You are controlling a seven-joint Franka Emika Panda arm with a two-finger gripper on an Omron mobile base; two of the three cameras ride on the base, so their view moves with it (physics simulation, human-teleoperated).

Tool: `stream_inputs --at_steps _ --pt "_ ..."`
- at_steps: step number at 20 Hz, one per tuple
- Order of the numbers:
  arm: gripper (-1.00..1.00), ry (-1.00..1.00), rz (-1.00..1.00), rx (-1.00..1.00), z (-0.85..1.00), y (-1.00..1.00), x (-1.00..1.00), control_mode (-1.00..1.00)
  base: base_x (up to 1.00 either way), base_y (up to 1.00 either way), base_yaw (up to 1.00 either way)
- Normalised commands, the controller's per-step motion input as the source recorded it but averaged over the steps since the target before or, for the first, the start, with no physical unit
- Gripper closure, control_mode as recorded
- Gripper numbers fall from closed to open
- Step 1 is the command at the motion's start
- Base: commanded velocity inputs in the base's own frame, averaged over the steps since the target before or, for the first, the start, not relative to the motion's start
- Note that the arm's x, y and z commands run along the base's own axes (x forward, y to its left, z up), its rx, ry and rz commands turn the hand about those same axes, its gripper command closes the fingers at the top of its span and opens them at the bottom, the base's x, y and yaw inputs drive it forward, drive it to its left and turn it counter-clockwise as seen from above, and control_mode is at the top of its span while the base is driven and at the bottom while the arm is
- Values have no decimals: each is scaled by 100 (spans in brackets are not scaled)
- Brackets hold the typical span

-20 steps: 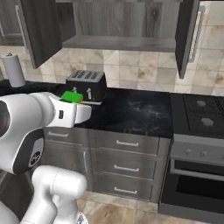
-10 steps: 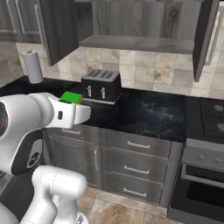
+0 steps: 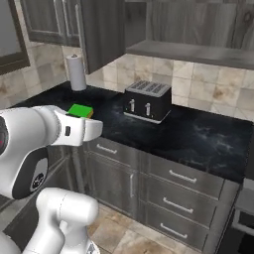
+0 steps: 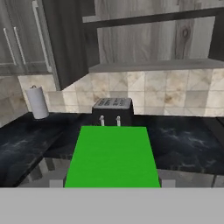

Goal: Locate and retrieve the dish brush and sponge from the cabinet. Place them next to the sink.

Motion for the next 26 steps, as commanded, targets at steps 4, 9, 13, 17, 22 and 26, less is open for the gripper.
stream_inputs --at_steps 4,9,13,17,22,26 --pt "100 0 0 0 0 0 0 100 -13 12 39" --pt "100 0 0 0 0 0 0 100 -22 13 37" --pt "100 0 0 0 0 0 0 100 -23 16 36" --pt "100 0 0 0 0 0 0 100 -29 12 31" --pt "100 0 0 0 0 0 0 100 -28 16 32" --pt "100 0 0 0 0 0 0 100 -31 24 30"
